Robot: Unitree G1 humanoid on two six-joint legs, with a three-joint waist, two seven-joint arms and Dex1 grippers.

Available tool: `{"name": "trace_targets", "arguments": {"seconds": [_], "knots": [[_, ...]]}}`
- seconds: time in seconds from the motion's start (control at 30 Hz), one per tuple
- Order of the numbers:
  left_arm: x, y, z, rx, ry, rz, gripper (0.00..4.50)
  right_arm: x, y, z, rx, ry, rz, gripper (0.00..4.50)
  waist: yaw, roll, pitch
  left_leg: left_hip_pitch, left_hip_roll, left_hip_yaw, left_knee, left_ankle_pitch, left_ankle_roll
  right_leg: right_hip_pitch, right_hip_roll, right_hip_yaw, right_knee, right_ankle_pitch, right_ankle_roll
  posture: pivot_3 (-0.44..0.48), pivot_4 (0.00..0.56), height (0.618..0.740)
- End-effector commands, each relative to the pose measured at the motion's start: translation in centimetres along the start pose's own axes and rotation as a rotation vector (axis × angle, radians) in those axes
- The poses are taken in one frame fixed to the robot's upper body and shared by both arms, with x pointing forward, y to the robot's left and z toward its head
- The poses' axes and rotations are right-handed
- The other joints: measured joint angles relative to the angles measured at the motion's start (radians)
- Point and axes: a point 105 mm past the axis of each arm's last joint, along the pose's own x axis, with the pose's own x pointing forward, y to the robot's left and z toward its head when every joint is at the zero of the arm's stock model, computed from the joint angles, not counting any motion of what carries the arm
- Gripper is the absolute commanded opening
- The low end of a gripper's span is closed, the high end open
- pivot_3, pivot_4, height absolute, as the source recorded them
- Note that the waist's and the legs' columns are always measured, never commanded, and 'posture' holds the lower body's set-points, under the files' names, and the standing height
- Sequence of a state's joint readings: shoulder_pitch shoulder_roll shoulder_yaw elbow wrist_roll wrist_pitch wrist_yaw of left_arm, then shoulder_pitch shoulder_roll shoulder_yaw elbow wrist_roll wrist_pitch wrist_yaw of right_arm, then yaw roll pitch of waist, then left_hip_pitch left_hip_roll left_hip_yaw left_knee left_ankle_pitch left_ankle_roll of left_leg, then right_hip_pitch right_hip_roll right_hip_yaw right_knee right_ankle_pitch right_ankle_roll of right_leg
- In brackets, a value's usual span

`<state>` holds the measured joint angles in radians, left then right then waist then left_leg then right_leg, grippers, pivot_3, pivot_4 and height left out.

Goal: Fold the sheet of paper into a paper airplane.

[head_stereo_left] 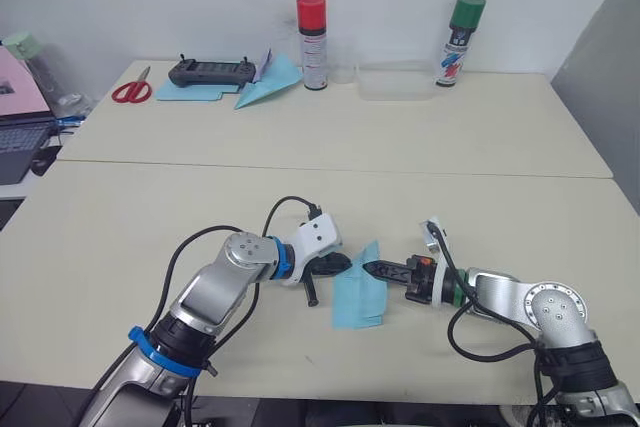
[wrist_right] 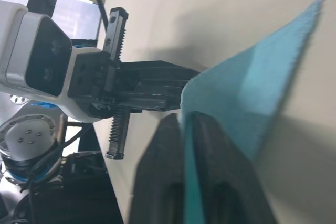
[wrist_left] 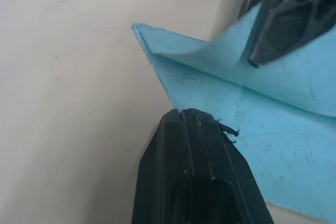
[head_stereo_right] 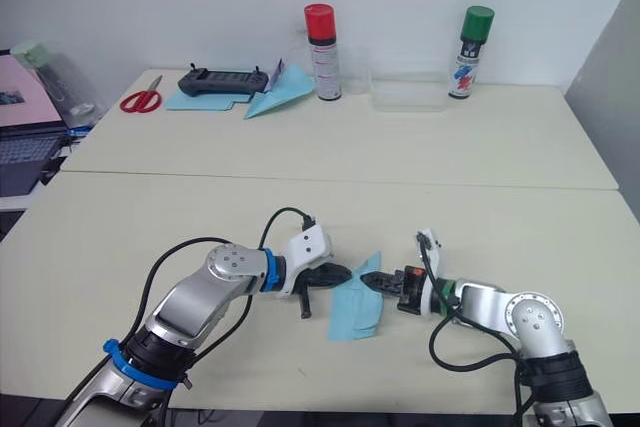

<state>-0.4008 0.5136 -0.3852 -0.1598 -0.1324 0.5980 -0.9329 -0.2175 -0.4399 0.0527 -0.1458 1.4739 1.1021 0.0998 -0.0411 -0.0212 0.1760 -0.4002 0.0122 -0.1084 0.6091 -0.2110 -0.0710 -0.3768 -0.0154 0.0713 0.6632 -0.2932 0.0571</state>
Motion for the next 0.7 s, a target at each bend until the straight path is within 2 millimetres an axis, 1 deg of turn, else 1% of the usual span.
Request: {"name": "trace_targets", "arguments": {"seconds": [0.03,0.2,0.4,0.5,0.57,0.6,0.63,0.67,0.7], "knots": [[0.6,-0.8,-0.9,-0.017,0.022,-0.037,0.00,-0.1,0.9,1.0,-0.020,-0.030,0.039,1.99,0.000,0.000,0.000,0.000,0.000,0.000,0.000,0.000,0.000,0.000,0.000,0.000,0.000,0.000,0.000,0.000,0.150,0.740],[0.6,-1.0,-0.9,-0.018,0.020,-0.040,0.00,0.1,1.3,1.1,0.002,-0.028,0.074,1.99,0.001,0.000,0.000,-0.001,0.000,0.000,0.000,0.000,0.000,0.000,0.000,0.000,0.000,0.000,0.000,0.000,0.150,0.740],[0.6,-0.9,-0.9,-0.015,0.021,-0.033,0.00,0.5,-0.7,0.5,-0.064,0.016,-0.037,1.99,0.002,0.000,0.000,-0.001,0.000,0.000,0.000,0.000,0.000,-0.001,0.000,0.000,0.000,0.000,0.000,0.000,0.150,0.740],[0.5,-0.9,-1.0,-0.015,0.023,-0.032,0.00,0.7,-1.0,0.2,-0.129,0.037,-0.056,1.41,0.001,0.000,0.000,-0.001,0.000,0.000,0.000,0.000,0.000,-0.001,0.000,0.000,0.000,0.000,0.000,0.000,0.150,0.740],[0.4,-0.9,-1.0,-0.016,0.025,-0.032,0.00,0.8,-1.2,0.0,-0.182,0.046,-0.071,0.77,0.001,0.000,0.000,0.000,0.000,0.000,0.000,0.000,0.000,0.000,0.000,0.000,0.000,0.000,0.000,0.000,0.150,0.740],[0.3,-0.9,-1.0,-0.016,0.026,-0.032,0.00,0.9,-1.4,0.1,-0.194,0.040,-0.084,0.37,0.001,0.000,-0.001,0.001,0.000,0.000,0.000,0.000,0.000,0.001,0.000,0.000,0.000,0.000,0.000,0.000,0.150,0.740],[0.2,-0.9,-1.0,-0.016,0.027,-0.031,0.00,1.0,-1.5,0.2,-0.199,0.034,-0.091,0.06,0.001,-0.001,-0.001,0.002,0.000,0.000,0.000,0.000,0.000,0.002,0.000,0.000,0.000,0.000,0.000,0.000,0.150,0.740],[0.1,-0.7,-1.0,-0.014,0.029,-0.029,0.00,1.2,-1.5,0.1,-0.219,0.039,-0.092,0.02,0.001,-0.001,-0.001,0.003,0.000,0.000,0.000,0.000,0.000,0.003,0.000,0.000,0.000,0.000,0.000,0.000,0.150,0.740],[-0.6,0.0,-0.7,-0.008,0.029,-0.010,0.00,1.3,-1.8,-0.1,-0.253,0.048,-0.112,0.02,0.000,-0.002,-0.001,0.003,0.000,0.000,0.000,0.000,0.000,0.003,0.000,0.000,0.000,0.000,0.000,0.000,0.150,0.740]]}}
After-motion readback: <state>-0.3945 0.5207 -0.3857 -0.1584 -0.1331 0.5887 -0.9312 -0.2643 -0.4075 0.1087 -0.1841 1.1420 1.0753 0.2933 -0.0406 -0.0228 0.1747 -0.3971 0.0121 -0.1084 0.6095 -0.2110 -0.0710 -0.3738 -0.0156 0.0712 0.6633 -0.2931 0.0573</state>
